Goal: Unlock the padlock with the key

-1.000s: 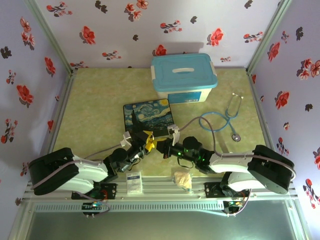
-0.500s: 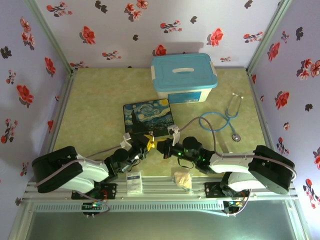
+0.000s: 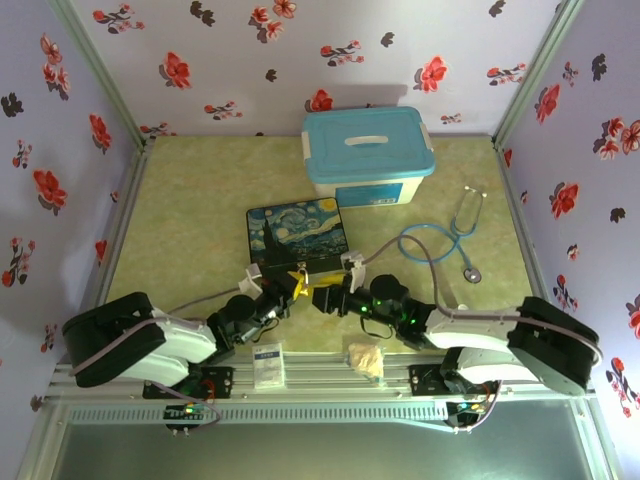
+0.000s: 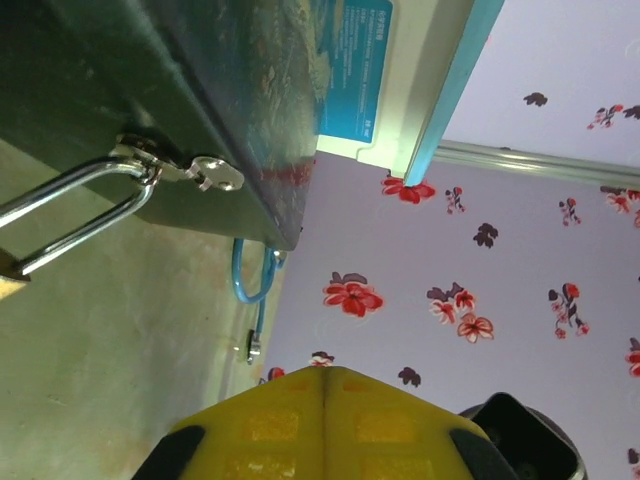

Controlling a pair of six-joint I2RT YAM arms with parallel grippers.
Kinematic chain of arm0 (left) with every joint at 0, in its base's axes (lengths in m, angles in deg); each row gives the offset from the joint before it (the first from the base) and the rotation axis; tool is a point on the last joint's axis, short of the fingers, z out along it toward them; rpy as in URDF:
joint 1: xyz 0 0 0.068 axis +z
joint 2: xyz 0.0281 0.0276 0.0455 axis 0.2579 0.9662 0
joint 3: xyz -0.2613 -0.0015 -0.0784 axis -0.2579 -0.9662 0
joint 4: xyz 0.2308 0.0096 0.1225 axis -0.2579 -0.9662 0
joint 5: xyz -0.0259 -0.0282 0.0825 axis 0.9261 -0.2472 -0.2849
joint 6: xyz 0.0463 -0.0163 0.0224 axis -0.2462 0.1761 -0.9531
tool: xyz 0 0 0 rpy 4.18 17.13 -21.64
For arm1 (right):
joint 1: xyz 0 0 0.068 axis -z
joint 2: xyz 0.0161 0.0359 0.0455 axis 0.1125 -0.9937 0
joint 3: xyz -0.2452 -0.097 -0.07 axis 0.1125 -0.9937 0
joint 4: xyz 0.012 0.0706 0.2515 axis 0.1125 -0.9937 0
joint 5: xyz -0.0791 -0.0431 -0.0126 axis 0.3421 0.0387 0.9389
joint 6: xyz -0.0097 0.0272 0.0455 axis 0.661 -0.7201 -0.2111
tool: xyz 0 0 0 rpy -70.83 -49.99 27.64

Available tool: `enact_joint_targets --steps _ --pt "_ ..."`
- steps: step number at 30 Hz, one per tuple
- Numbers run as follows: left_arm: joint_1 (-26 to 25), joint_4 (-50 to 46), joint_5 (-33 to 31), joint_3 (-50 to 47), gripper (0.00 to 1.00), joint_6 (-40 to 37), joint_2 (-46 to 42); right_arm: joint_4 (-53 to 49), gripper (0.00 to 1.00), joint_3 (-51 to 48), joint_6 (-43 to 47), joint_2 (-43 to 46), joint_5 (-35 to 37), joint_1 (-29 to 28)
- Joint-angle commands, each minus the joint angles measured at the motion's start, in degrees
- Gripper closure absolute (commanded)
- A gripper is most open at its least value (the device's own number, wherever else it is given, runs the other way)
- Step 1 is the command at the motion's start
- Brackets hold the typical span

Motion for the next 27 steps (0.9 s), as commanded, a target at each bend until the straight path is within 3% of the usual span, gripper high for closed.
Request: enact_joint_targets --steps 1,2,6,11,16,22,27 --pt "1.75 -7.91 4.99 4.36 1.0 -10.81 -4.42 -2.55 0.05 -1.78 -1.49 6.15 -0.57 3.25" --pt "2.1 -11.88 6.31 5.95 1.0 -14.79 -6.06 -3.51 0.01 -1.6 -2.0 7.84 -2.92 4.78" --pt "2.44 -24.59 8.09 10.87 1.0 -26.59 -12.03 -5.28 0.01 0.63 -3.64 10.59 -10.78 7.95" --pt "3.81 -26.51 10.61 12.72 1.0 -34.34 -16.86 7.34 0.06 0.69 -8.61 6.52 -17.28 9.2" --pt "4.23 -24.1 13.52 13.18 1.0 -36.21 -18.24 19.13 0.3 2.0 -12.35 -1.29 -21.87 9.21" --pt "4.47 -23.22 13.45 13.2 1.0 -36.71 -20.03 27.86 0.49 3.46 -16.07 -8.63 -24.78 9.24" --pt "4.71 -22.42 13.32 12.74 1.0 -36.14 -20.83 28.31 0.64 2.52 -16.09 -8.9 -23.45 9.24"
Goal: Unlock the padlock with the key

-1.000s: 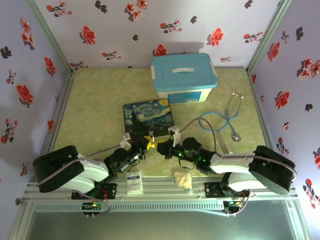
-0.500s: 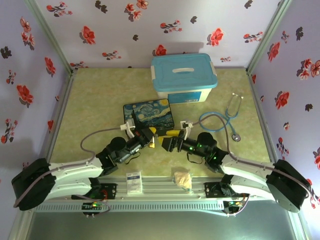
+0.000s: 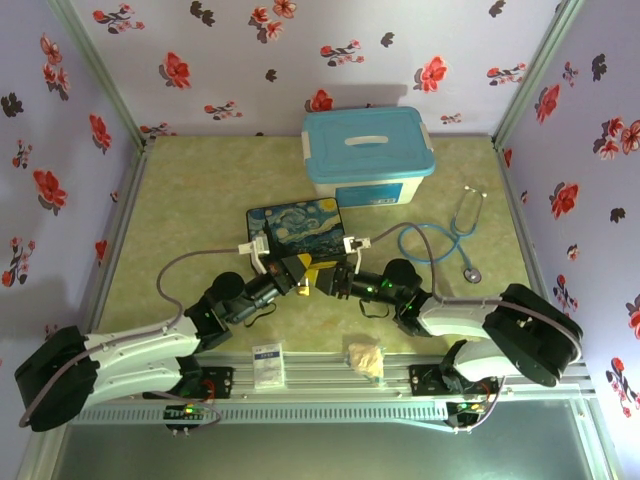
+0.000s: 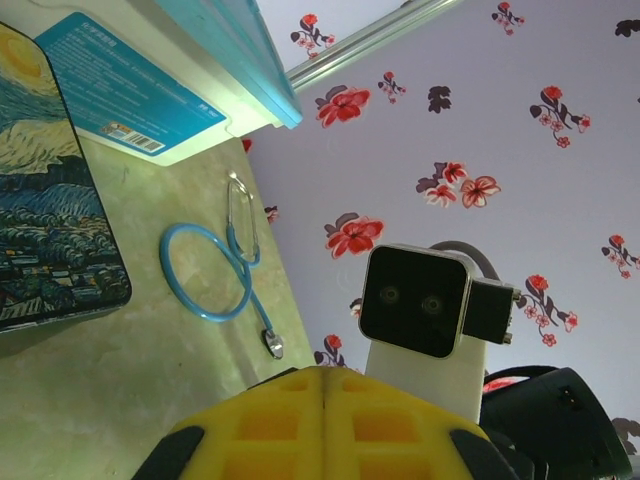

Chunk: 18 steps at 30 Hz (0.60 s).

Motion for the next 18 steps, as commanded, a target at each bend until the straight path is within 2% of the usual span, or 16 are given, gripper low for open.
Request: enact_joint_targets --steps 1,6,13,18 --pt "0.56 1.93 0.54 0.94 1.0 -1.39 -1.2 5.62 0.67 -0.05 -0.7 -0.02 -0.62 0.46" --pt "0.87 5.74 -0.89 -1.57 1.0 -0.18 -0.89 5.5 0.82 -0.84 -0.7 -0.18 -0.53 0.38" --pt "1.31 10.24 -0.98 -2.83 1.0 0.66 0.11 8.55 0.8 -0.32 -1.89 -2.32 -0.93 0.38" --pt "1.7 10.69 -1.36 -3.74 1.0 1.17 -0.42 10.01 0.93 -0.07 -2.42 -3.48 -0.87 0.38"
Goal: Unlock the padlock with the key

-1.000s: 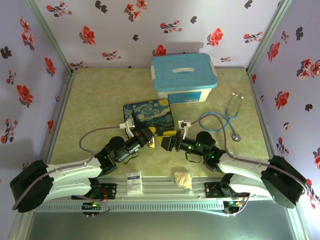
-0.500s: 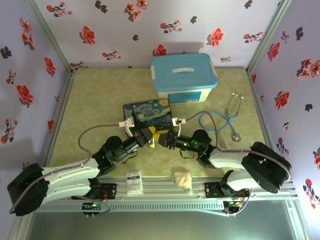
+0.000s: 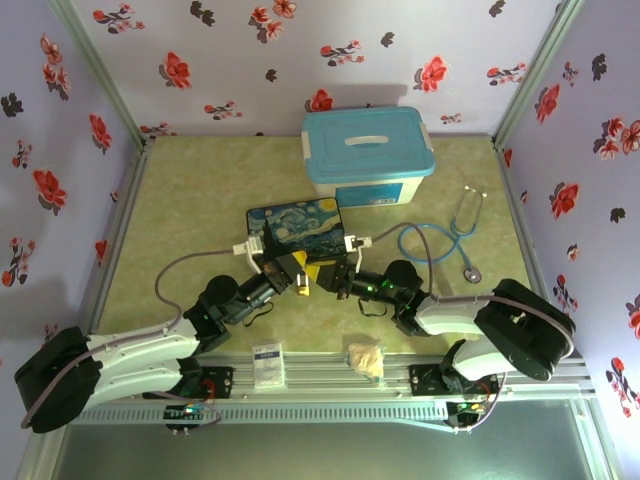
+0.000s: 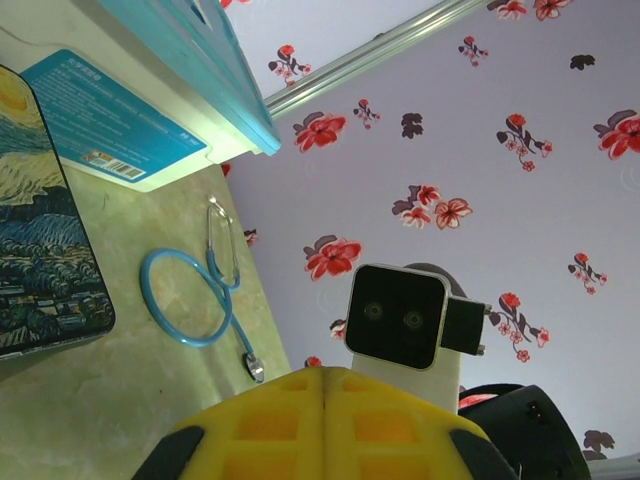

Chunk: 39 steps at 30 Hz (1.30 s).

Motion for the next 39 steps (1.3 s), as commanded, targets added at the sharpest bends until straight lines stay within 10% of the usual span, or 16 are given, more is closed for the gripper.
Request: enact_joint_targets --steps 1,5,7,15,23,39 --pt "0.57 3.43 -1.15 -1.03 1.0 0.84 -0.38 3.88 0.96 0.15 -0.47 -0.8 -0.65 0.36" --pt "0.68 2.87 -1.96 -1.54 1.0 1.25 -0.31 4.05 1.0 -0.85 -0.03 -0.14 0.89 0.43" --pt "1.11 1.41 -2.63 -1.85 0.54 1.69 -0.77 2.37 1.0 -1.41 0.88 0.88 1.98 0.37" --pt "1.99 -36.49 -11.24 4.79 0.15 0.17 -10.89 -24.9 1.0 -1.42 9.99 11.7 11.09 0.39" --pt "2.31 -53.93 -2.0 14.61 0.2 -8.57 1.12 -54.5 1.0 2.48 18.04 19.78 23.17 0.53" --pt "6.3 -33.33 0.67 11.03 0.39 -14.86 23.31 -56.49 1.0 -2.57 17.33 26.23 23.31 1.43"
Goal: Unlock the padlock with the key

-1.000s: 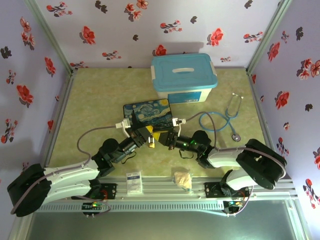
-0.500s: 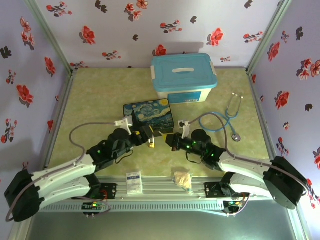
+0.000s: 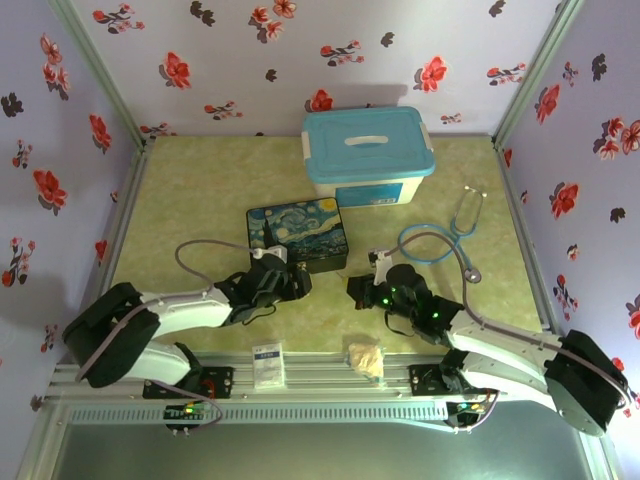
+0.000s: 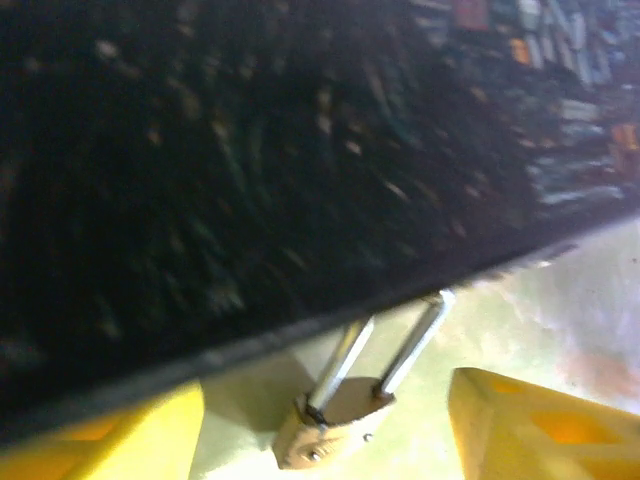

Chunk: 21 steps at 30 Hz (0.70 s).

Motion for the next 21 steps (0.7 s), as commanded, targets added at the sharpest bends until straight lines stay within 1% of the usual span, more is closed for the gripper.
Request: enact_joint_targets --steps 1,6,10,13,17,19,21 --pt "0.38 5.3 0.29 -1.08 0.41 -3.26 1.37 -0.16 1.0 -0.84 0.4 1.36 0.98 0.32" --pt "-0.05 8.97 2.05 -2.53 0.46 -4.2 3.11 0.01 1.0 -0.7 0.68 0.34 0.99 0.37" --pt "-0.99 9.16 2.19 -2.35 0.48 -4.19 5.11 0.59 1.0 -0.28 0.83 -0.97 0.73 0.33" --pt "-1.44 9.34 2.15 -2.1 0.53 -3.98 5.7 0.66 1.0 0.0 0.84 -1.66 0.63 0.39" --pt "-2.34 8.07 1.44 -1.17 0.58 -4.39 5.78 0.95 1.0 -0.25 0.73 -2.05 0.86 0.33" --pt "-2.47 7.84 1.3 -0.87 0.59 -4.14 5.91 1.22 1.0 -0.53 0.61 -2.28 1.08 0.33" --pt "-2.66 8.31 1.3 -1.07 0.63 -3.67 6.01 1.31 1.0 -0.52 0.22 -2.56 1.0 0.36"
